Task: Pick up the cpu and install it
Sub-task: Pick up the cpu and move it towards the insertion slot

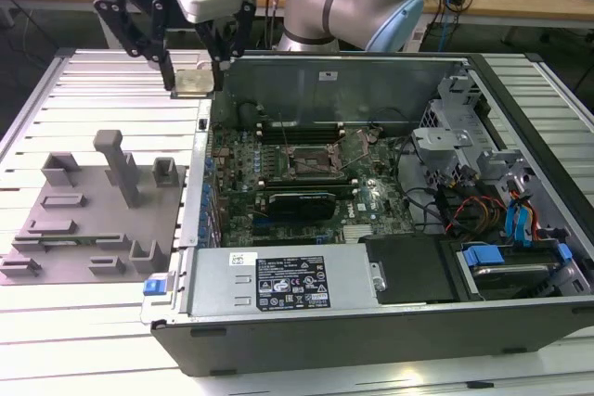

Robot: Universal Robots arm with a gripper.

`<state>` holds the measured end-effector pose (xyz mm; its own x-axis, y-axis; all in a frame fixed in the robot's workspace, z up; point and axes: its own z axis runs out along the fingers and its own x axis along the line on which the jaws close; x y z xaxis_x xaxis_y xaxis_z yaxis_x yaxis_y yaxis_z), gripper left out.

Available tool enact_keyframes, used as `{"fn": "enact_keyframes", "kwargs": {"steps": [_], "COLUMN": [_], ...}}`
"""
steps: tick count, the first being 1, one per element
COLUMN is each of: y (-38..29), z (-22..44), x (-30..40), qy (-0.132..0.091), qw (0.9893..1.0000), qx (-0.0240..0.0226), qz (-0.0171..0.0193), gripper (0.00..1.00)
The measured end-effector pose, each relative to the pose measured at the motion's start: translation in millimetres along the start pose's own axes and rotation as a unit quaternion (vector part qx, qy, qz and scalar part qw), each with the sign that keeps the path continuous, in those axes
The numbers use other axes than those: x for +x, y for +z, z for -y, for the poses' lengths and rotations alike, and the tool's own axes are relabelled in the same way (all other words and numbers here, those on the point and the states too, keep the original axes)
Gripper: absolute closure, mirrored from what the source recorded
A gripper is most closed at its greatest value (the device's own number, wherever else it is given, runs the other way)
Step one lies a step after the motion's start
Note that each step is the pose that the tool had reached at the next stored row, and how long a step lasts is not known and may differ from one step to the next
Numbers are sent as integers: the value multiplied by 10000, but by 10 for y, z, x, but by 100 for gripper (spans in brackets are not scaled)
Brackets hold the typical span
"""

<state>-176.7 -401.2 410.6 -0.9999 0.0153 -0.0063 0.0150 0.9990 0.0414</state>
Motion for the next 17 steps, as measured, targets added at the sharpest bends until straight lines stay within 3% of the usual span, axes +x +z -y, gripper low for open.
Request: {"fn": "enact_keyframes", "kwargs": {"steps": [11,13,17], "y": [2,3,3], "z": [-5,-6,-7], "x": [-337,-428,-482], "qy": [0,-2,-1], "qw": [10000,10000,10000], "qx": [0,0,0], "qz": [-1,-1,-2], "gripper": [45,45,45]}}
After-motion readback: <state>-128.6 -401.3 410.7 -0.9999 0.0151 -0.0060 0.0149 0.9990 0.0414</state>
